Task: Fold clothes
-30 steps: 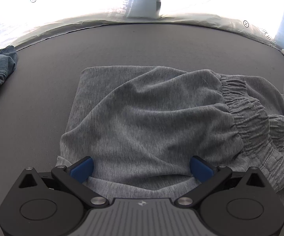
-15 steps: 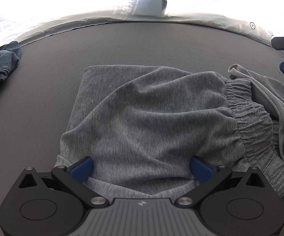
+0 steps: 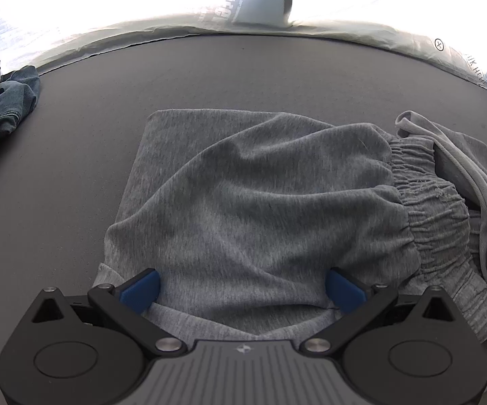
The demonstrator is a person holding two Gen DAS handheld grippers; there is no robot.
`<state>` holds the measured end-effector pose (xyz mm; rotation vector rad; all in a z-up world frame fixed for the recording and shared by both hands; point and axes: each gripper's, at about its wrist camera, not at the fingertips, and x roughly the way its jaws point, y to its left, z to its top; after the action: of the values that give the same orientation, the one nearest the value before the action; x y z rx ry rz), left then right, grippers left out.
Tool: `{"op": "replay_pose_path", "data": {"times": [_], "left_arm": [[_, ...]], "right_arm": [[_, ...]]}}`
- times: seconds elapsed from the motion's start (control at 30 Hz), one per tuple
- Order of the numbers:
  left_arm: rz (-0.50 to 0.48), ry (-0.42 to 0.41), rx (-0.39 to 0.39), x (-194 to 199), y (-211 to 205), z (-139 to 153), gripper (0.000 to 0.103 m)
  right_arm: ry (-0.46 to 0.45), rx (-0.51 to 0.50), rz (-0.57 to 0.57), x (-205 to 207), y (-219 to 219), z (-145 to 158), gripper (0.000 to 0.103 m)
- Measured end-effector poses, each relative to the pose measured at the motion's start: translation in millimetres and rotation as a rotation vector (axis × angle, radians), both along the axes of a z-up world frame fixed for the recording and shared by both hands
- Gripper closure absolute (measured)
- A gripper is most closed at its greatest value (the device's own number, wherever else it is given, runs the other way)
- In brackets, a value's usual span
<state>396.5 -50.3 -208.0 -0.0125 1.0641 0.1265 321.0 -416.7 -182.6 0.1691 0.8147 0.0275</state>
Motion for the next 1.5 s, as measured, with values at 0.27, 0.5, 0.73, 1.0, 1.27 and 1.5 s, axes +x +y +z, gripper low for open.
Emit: {"op": "replay_pose_path", "data": {"times": [0.27, 0.5, 0.73, 1.0, 1.27, 1.5], "left_arm": [[0.034, -0.013, -0.17, -30, 0, 23, 0.0], [0.02, -0.048, -0.314, -43, -10, 38, 0.001], [-0.052, -0.042, -0.539, -54, -36, 39, 0.005], [-0.059, 0.012, -0.58, -42, -81, 19, 0.008], [0.105, 0.08, -0.561, -28, -75, 10, 0.046], [0.153, 0.019, -0.739, -56, -54, 19, 0.048]], "right_arm": [[-0.013, -0.132, 0.092, -28, 18, -5, 0.044], [-0.062, -0.581, 0.255, -25, 57, -31, 0.045], [-0.192, -0.829, 0.313, -26, 62, -55, 0.059], [-0.191, -0.664, 0.273, -35, 38, -51, 0.061], [-0.189, -0.578, 0.257, -38, 26, -58, 0.057], [-0.208, -0.561, 0.244, -41, 24, -60, 0.056]]}}
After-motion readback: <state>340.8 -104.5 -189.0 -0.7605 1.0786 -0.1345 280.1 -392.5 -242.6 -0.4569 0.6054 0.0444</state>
